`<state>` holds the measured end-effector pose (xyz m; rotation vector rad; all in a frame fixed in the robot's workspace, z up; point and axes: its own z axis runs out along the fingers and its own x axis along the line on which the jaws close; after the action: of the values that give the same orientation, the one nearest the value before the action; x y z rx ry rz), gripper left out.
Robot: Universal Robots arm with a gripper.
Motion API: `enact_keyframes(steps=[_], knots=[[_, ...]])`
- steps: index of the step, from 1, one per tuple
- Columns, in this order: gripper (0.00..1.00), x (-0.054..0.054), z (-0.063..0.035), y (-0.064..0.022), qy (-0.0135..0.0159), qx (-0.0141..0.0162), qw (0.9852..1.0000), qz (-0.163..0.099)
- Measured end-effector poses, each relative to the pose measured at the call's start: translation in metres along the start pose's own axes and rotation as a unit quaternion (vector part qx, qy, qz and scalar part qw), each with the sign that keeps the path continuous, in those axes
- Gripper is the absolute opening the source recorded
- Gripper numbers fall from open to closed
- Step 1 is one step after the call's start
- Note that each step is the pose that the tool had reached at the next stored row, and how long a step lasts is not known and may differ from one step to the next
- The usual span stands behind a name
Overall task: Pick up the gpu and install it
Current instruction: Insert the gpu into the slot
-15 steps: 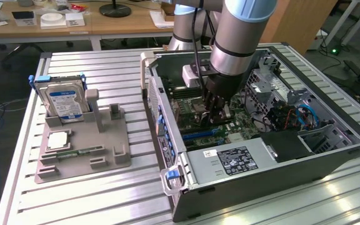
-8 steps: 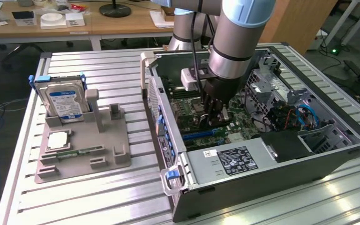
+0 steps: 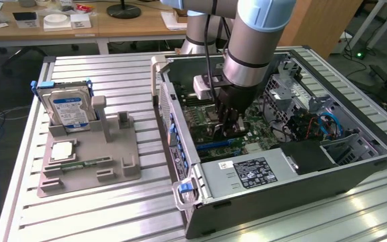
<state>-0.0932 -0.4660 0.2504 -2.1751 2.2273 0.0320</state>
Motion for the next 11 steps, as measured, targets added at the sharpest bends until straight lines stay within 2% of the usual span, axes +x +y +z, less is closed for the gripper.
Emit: enact_keyframes(steps=[11], knots=[[0.27, 0.0003, 0.0029, 0.0049, -0.0001, 0.0001, 1.0000, 0.000]])
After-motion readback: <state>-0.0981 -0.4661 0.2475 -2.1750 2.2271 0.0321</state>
